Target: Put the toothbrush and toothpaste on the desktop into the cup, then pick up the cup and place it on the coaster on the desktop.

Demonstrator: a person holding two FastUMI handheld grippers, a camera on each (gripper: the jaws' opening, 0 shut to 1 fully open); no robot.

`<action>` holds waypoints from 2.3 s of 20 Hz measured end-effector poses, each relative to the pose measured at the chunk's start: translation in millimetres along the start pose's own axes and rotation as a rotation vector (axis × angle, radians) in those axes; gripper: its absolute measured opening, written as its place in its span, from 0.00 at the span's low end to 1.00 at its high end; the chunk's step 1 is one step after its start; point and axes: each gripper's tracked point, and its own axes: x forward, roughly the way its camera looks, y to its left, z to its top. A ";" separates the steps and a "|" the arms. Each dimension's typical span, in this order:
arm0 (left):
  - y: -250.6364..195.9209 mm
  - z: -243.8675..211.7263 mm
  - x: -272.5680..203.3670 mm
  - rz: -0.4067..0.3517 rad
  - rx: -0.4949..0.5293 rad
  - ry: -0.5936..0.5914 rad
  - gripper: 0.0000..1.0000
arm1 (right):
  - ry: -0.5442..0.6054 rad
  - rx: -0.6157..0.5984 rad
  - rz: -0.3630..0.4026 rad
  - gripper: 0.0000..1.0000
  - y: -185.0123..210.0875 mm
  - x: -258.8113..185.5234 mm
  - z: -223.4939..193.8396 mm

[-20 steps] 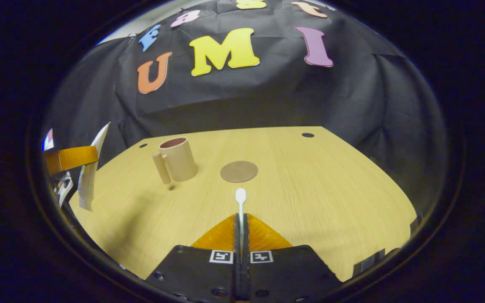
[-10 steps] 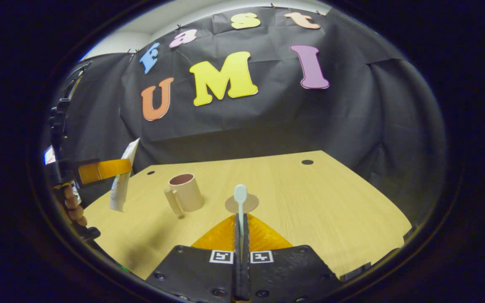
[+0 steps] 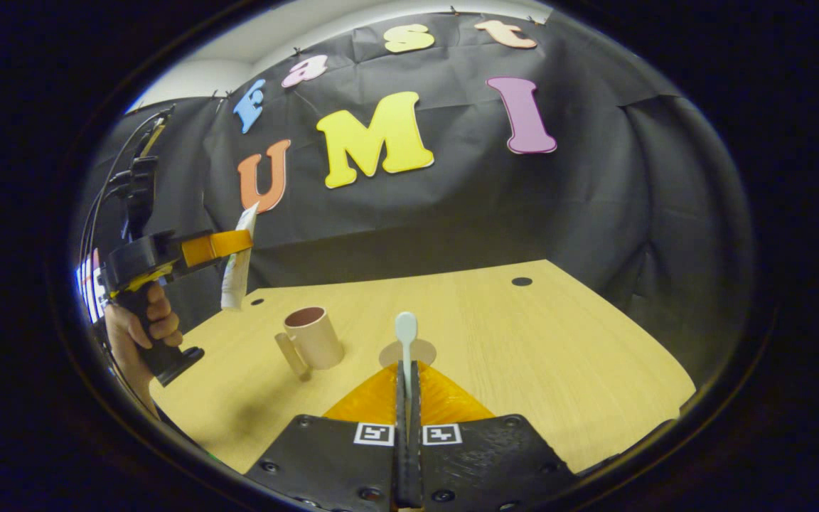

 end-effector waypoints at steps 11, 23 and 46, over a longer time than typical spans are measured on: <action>-7.6 -31.5 51.4 -0.033 -0.061 0.005 0.39 | 0.047 0.025 -0.013 0.00 -17.9 13.2 -7.9; -1.0 -59.3 70.4 -0.010 -0.032 0.069 0.43 | 0.085 0.035 -0.002 0.00 -15.1 19.2 -17.5; 121.2 -18.9 -28.4 0.205 0.036 -0.021 0.98 | -0.132 -0.158 0.405 0.00 189.7 67.5 74.7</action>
